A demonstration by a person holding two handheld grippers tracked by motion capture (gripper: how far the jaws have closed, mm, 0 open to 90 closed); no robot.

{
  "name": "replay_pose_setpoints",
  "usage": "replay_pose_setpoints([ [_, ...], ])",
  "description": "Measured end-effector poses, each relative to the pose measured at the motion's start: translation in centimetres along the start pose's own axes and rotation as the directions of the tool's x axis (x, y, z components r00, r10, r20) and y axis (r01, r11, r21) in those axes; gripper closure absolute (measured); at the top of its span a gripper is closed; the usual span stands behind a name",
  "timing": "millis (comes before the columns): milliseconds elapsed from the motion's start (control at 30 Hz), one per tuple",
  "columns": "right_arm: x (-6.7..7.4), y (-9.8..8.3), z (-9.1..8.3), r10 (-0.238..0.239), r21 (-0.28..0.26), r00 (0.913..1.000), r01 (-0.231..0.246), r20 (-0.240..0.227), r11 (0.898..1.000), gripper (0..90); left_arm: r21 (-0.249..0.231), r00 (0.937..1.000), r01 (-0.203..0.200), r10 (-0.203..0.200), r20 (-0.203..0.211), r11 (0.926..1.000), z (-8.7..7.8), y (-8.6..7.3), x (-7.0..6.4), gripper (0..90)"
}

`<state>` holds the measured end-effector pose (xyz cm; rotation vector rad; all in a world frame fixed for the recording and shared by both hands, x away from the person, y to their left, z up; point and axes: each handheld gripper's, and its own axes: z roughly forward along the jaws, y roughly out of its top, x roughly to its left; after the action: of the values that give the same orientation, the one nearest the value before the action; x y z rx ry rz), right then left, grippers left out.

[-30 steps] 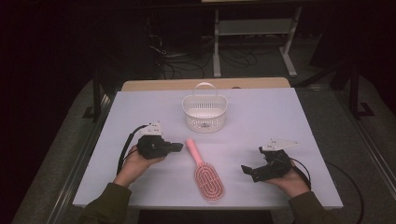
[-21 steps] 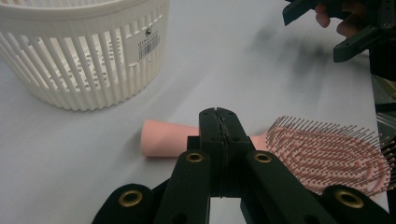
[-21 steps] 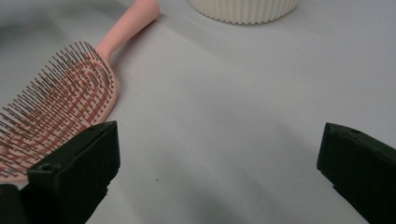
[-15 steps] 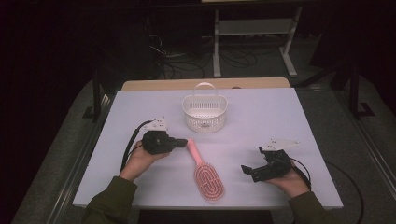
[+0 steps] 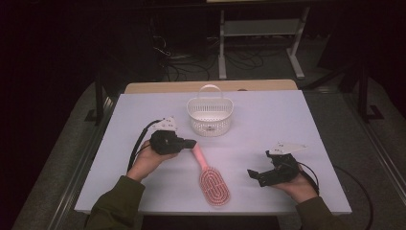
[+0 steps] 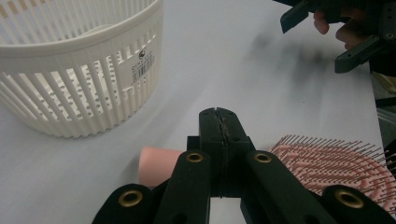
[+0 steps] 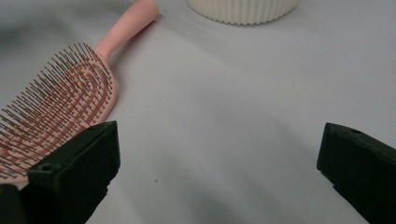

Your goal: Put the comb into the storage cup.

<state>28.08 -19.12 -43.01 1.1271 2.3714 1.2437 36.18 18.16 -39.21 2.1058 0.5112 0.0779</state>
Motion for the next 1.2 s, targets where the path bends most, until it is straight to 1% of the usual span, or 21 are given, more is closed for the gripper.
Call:
replay_pose_setpoints([
  [200,0.0,0.0,-0.1,0.001,-0.002,1.0,-0.001,-0.001,1.0,0.0,0.009,0.9999,-0.01,0.01,0.003,0.9999,0.7,0.7,0.1,90.0],
  [567,-0.1,0.0,-0.1,0.002,-0.005,1.0,-0.002,0.0,1.0,0.0,0.039,0.9989,-0.046,0.046,0.01,0.9982,2.2,1.9,0.2,90.0],
  [867,-0.1,0.0,-0.1,0.002,-0.007,1.0,-0.002,0.0,1.0,0.0,0.051,0.9986,-0.052,0.051,0.013,0.9974,3.2,2.5,0.4,90.0],
  [1033,-0.2,0.0,-0.1,0.003,-0.007,1.0,-0.003,0.001,1.0,0.0,0.07,0.998,-0.063,0.063,0.006,0.9956,3.8,3.0,0.6,90.0],
  [1200,-0.2,0.0,-0.1,0.004,-0.008,1.0,-0.004,0.001,1.0,0.0,0.091,0.9979,-0.064,0.064,0.0,0.9938,4.5,3.1,0.9,90.0],
])
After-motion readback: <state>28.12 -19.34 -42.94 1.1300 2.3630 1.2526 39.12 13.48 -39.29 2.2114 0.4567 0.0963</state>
